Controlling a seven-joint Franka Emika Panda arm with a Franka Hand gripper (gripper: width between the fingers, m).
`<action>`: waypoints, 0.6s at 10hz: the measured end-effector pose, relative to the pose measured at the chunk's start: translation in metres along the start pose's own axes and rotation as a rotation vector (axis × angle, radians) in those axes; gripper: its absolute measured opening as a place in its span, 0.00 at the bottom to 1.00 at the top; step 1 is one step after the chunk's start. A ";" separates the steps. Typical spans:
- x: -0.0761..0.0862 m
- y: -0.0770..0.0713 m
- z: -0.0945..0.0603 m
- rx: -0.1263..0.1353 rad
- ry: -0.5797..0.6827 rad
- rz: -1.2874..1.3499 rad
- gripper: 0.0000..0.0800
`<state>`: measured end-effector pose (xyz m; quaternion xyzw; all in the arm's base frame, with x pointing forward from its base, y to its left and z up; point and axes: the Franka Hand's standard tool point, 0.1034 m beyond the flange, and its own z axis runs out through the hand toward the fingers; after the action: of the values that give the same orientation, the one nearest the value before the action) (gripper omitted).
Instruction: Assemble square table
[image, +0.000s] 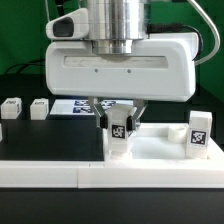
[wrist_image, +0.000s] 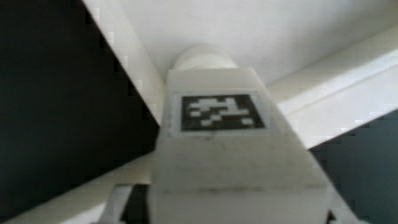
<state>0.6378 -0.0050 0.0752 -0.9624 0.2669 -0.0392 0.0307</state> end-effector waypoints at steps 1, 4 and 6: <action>0.000 0.002 0.001 0.000 0.004 0.094 0.36; -0.003 0.013 0.003 0.020 0.032 0.603 0.36; -0.007 0.016 0.003 0.028 0.045 0.887 0.36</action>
Offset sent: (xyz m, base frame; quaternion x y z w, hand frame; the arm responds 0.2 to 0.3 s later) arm -0.0085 0.0220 -0.0121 0.0280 -0.0349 0.3932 0.9184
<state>0.6244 -0.0150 0.0706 -0.7531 0.6542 -0.0469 0.0518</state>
